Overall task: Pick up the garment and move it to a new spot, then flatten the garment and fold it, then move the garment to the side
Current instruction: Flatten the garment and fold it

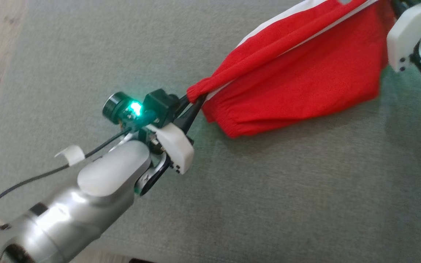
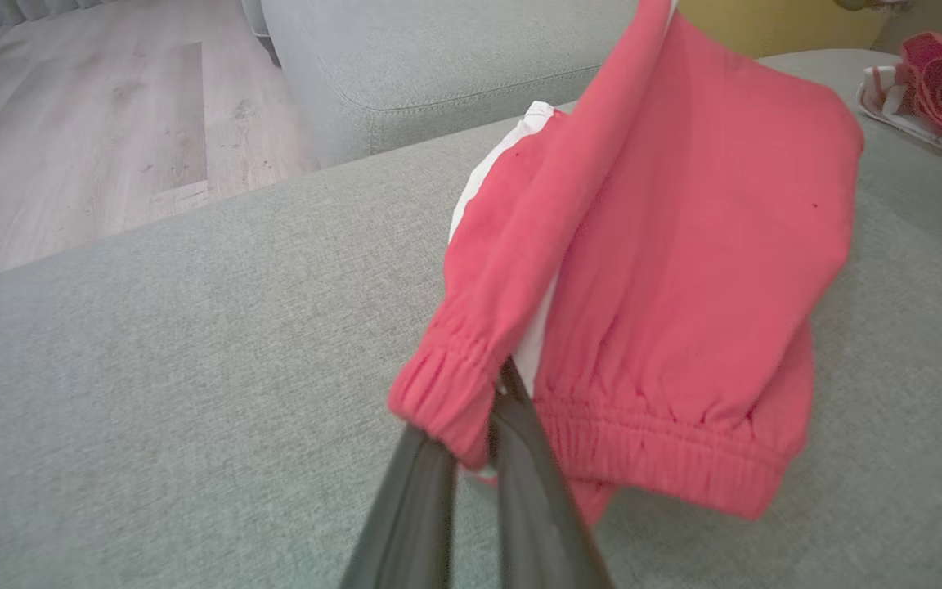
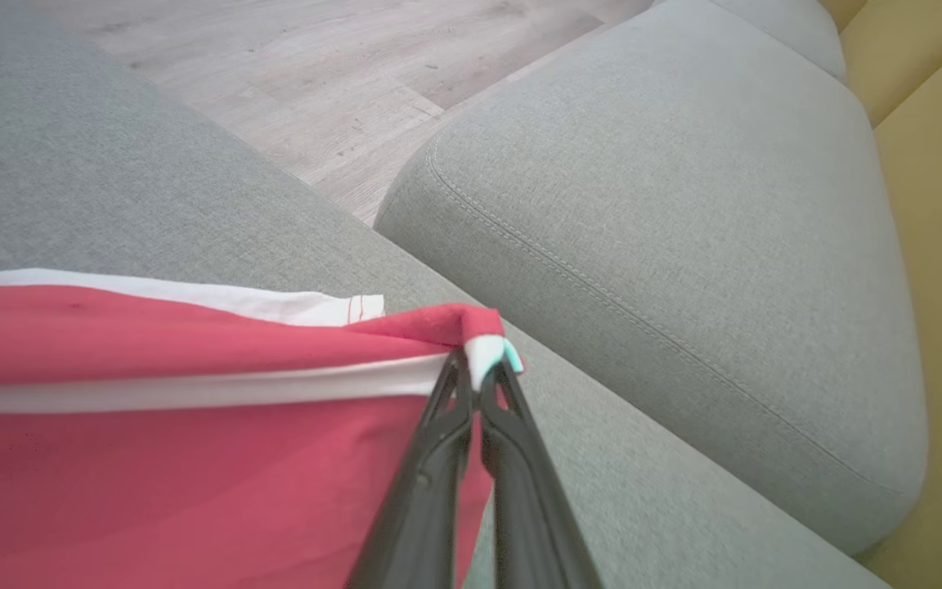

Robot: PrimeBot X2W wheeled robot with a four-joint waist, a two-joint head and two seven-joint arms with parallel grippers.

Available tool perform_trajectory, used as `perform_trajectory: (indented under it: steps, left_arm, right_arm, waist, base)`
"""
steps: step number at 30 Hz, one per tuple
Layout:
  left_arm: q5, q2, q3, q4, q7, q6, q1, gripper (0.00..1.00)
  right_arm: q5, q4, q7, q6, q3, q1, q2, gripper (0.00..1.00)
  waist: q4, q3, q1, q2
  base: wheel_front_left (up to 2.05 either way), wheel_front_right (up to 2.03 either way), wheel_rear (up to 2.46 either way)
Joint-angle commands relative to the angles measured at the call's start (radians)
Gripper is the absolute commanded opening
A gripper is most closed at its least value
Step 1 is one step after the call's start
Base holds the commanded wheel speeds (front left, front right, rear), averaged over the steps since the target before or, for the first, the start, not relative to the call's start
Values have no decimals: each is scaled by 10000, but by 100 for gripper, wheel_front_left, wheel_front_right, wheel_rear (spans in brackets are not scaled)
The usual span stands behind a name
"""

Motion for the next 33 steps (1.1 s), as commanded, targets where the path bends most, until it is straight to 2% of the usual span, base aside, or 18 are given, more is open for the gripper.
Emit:
perform_trajectory:
  steps: [1, 8, 9, 10, 11, 12, 13, 16, 18, 23, 28, 33]
  left_arm:
    - [10, 198, 465, -61, -98, -24, -484, 0]
    - [25, -427, 487, 718, -368, -239, -926, 0]
    - [40, -501, 485, 823, -399, -254, -994, 0]
    - [36, -571, 488, 934, -401, -257, -1046, 0]
    - [-4, -637, 505, 1046, -372, -256, -1077, 26]
    - [-54, -694, 534, 1145, -355, -250, -1096, 81]
    - [-76, -734, 553, 1230, -366, -240, -1114, 100]
    - [139, -707, 505, 1506, -581, -63, -1196, 100]
    - [429, -610, 434, 1726, -795, 231, -1250, 100]
    - [371, -450, 737, 1919, -1246, 636, -1111, 100]
    - [80, -121, 1269, 1752, -1561, 945, -836, 100]
    - [-148, 288, 2062, 1108, -1789, 1575, -373, 100]
  right_arm:
    - [-74, -139, -128, -11, 35, -288, 27, 0]
    - [-97, 1173, -655, -11, 424, -1304, 80, 0]
    - [-53, 1322, -735, -11, 482, -1420, 99, 31]
    - [-14, 1491, -763, -11, 564, -1522, 106, 100]
    - [-11, 1678, -736, -11, 659, -1628, 100, 100]
    - [-41, 1834, -760, -11, 745, -1746, 83, 100]
    - [-64, 1983, -815, -11, 781, -1868, 71, 100]
    - [-26, 2347, -1093, -11, 823, -2113, 155, 100]
    - [76, 2513, -1340, -11, 828, -2189, 223, 100]
    - [546, 2474, -2100, -11, 995, -2266, 224, 100]
    - [1041, 2152, -2999, -11, 857, -2154, 164, 100]
    - [1489, 1627, -3927, -11, 291, -1580, 243, 100]
  waist:
    - [278, 273, -2, 0]
    - [716, 769, -2, 0]
    - [753, 831, -2, 0]
    - [776, 883, -2, 0]
    - [783, 921, -2, 0]
    - [780, 946, -2, 0]
    - [770, 961, -2, 0]
    - [665, 914, -2, 0]
    - [559, 804, -2, 0]
    - [258, 397, -2, 0]
    - [-111, -195, -2, 0]
    - [-512, -958, -2, 0]
  base:
    - [0, 0, 0]
    - [0, 0, 0]
    - [0, 0, 0]
    - [0, 0, 0]
    - [0, 0, 0]
    - [0, 0, 0]
    - [0, 0, 0]
    - [0, 0, 0]
    - [0, 0, 0]
    - [0, 0, 0]
    - [0, 0, 0]
    - [0, 0, 0]
